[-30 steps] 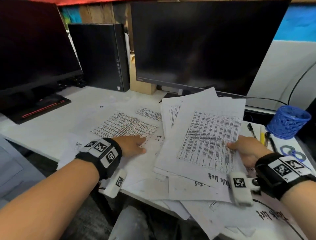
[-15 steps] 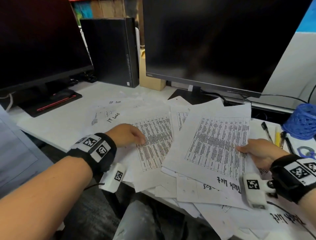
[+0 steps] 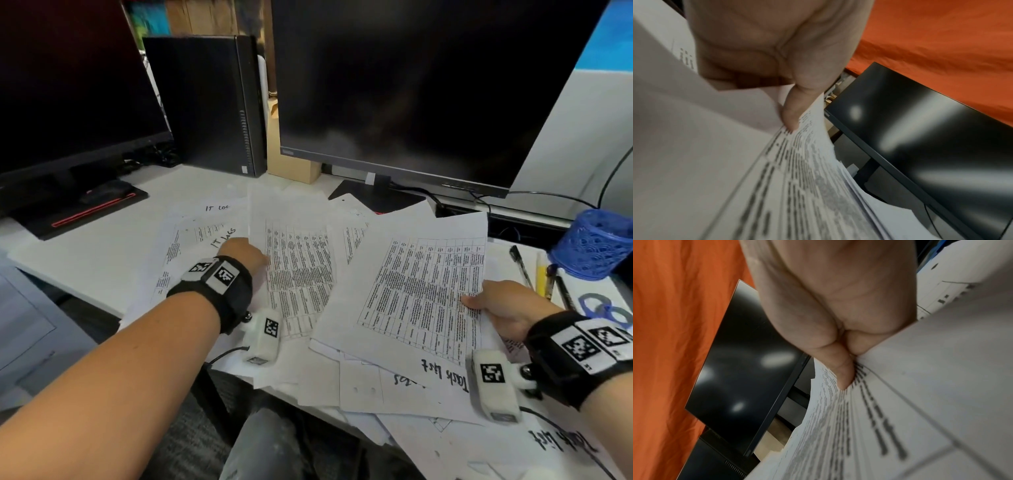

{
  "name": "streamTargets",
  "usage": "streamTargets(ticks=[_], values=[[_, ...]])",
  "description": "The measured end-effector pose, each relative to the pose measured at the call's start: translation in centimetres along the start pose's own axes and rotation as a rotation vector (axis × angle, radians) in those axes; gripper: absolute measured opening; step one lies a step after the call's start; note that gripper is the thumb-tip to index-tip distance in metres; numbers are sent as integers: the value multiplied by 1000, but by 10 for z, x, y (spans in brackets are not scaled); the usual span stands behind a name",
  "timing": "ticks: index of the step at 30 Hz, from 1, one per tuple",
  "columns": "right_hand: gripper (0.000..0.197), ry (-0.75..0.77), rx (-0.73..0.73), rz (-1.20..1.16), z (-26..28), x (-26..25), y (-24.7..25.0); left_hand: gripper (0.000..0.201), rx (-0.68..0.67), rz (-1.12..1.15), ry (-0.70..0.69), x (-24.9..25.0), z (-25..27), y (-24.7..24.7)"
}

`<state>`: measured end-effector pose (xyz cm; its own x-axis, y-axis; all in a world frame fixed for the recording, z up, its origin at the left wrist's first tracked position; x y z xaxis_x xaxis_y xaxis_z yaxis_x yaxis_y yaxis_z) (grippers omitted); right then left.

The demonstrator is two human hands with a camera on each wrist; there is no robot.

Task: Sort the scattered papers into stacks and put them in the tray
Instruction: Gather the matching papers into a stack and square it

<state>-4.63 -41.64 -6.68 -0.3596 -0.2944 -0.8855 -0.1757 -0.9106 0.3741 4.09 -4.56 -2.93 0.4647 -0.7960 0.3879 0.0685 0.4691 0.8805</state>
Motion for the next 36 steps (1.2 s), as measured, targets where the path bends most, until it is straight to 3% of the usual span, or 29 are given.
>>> streamTargets(ticks=[10,14,16,21,23,26,32,36], values=[[40,13,5,28,-5,4,3,24,251,628,-16,-38,-22,35],[40,1,12,32,-6,5,3,23,392,682,-12,-47,-21,57],[40,-10,19,4,-8,5,2,24,334,629,-13,-49,-27,63],[32,-83,0,-122,-5,1,6,27,118,214,-44,-43,-36,47],[26,-81,-1,-151,-3,1,5,27,92,167,-48,-41,-35,35],[34,-65,17,-103,-5,2,2,34,26,194,-43,-39,-31,28],[36,-61,22,-68,-2,-2,3,23,382,436,-54,-37,-25,63],[35,-60,20,-55,1,-3,2,27,493,635,-88,-41,-9,83]])
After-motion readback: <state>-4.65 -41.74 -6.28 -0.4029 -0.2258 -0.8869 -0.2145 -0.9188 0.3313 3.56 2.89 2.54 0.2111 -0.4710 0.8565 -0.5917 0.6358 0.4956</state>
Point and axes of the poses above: each hand's wrist, its own z-axis away from the middle knuckle, its own y-axis out of the back of the hand, x = y × z, the point moved 2 cm from there along -z, towards the middle knuckle, and after that the axes turned 11 degrees about y, right-handed, at the moved point
